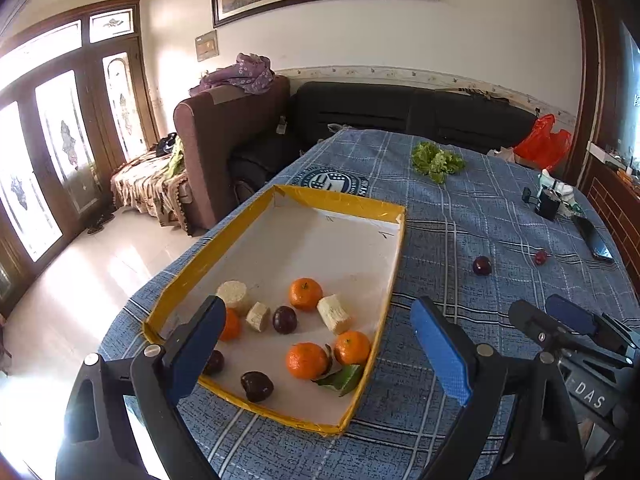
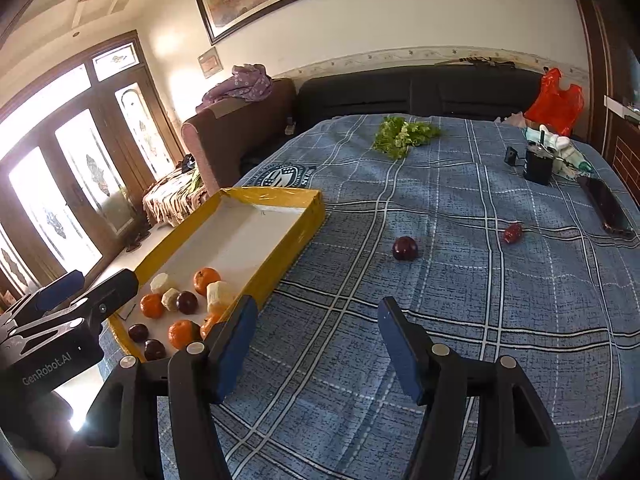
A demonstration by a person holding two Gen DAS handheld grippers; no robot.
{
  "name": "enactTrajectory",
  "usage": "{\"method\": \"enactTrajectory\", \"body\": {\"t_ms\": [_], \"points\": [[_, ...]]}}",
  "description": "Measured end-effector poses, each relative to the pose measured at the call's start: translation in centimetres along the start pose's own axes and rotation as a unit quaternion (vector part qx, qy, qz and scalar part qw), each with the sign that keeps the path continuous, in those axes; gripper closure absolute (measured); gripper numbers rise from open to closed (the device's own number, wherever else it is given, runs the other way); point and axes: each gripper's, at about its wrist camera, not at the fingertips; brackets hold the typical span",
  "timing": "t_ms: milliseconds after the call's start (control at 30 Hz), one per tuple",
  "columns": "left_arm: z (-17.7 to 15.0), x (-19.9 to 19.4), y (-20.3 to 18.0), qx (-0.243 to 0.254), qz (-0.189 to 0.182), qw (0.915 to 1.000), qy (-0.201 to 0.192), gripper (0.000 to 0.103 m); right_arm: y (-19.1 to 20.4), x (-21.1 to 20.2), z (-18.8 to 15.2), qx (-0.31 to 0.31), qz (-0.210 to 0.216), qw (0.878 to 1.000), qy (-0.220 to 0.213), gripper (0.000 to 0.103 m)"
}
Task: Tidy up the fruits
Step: 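Lift both tools away and move them to the last plum and red date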
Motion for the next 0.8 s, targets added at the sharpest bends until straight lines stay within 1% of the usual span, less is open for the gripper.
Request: {"method": "enactTrajectory", "body": {"t_ms": [67, 100, 167, 233, 300, 400, 433, 533, 633, 667, 700, 733, 767, 800], "points": [[0.2, 0.0, -0.1, -0.001, -0.022, 0.9997, 0.006, 0.010, -0.7, 0.0, 0.2, 0.004, -0.006, 1.000, -0.001, 0.035], [0.6, -0.1, -0.4, 0.003, -0.039, 0.9992, 0.008, 0.010, -1.4, -0.2, 0.3, 0.007, -0.013, 1.000, -0.003, 0.035], [1.7, -0.6, -0.8, 0.011, -0.054, 0.9985, 0.003, 0.010, -2.5, -0.6, 1.0, 0.010, -0.026, 1.000, -0.009, 0.035], [3.3, -1.4, -1.3, 0.020, -0.070, 0.9973, -0.010, 0.010, -4.3, -1.6, 2.2, 0.016, -0.046, 0.999, -0.023, 0.036], [5.3, -2.1, -1.6, 0.023, -0.100, 0.9946, -0.015, 0.010, -6.6, -3.1, 4.0, 0.027, -0.070, 0.996, -0.043, 0.036], [8.0, -2.1, -2.4, 0.023, -0.135, 0.9904, -0.011, 0.010, -9.6, -4.7, 6.3, 0.045, -0.097, 0.992, -0.063, 0.030], [8.4, -2.1, -2.6, 0.025, -0.140, 0.9898, -0.010, 0.010, -10.4, -5.0, 7.0, 0.051, -0.103, 0.991, -0.068, 0.029], [9.6, -0.6, -3.7, 0.026, -0.159, 0.9869, 0.009, 0.010, -12.5, -4.7, 8.5, 0.053, -0.126, 0.988, -0.076, 0.028], [9.9, 2.5, -4.7, 0.011, -0.192, 0.9800, 0.052, 0.010, -14.7, -2.2, 8.8, 0.054, -0.148, 0.986, -0.059, 0.028], [9.8, 3.6, -4.9, 0.002, -0.203, 0.9770, 0.065, 0.010, -15.5, -1.2, 8.8, 0.057, -0.154, 0.985, -0.047, 0.031], [9.7, 4.7, -5.2, -0.007, -0.215, 0.9737, 0.074, 0.010, -16.4, 0.2, 8.7, 0.065, -0.156, 0.985, -0.032, 0.037], [9.6, 5.5, -5.2, -0.014, -0.222, 0.9718, 0.079, 0.010, -17.3, 1.4, 8.7, 0.074, -0.153, 0.985, -0.016, 0.052], [9.4, 6.6, -5.4, -0.020, -0.227, 0.9700, 0.085, 0.010, -18.2, 2.7, 8.5, 0.088, -0.143, 0.986, 0.004, 0.058], [9.2, 8.0, -5.8, -0.026, -0.229, 0.9686, 0.093, 0.010, -19.2, 4.4, 8.3, 0.109, -0.125, 0.986, 0.023, 0.058]]}}
Point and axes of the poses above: each gripper's, at about its wrist camera, not at the fingertips, and x roughly the way its jaws point, y to its left, z to its top, and after that the axes turned 9 degrees about -z, right-handed
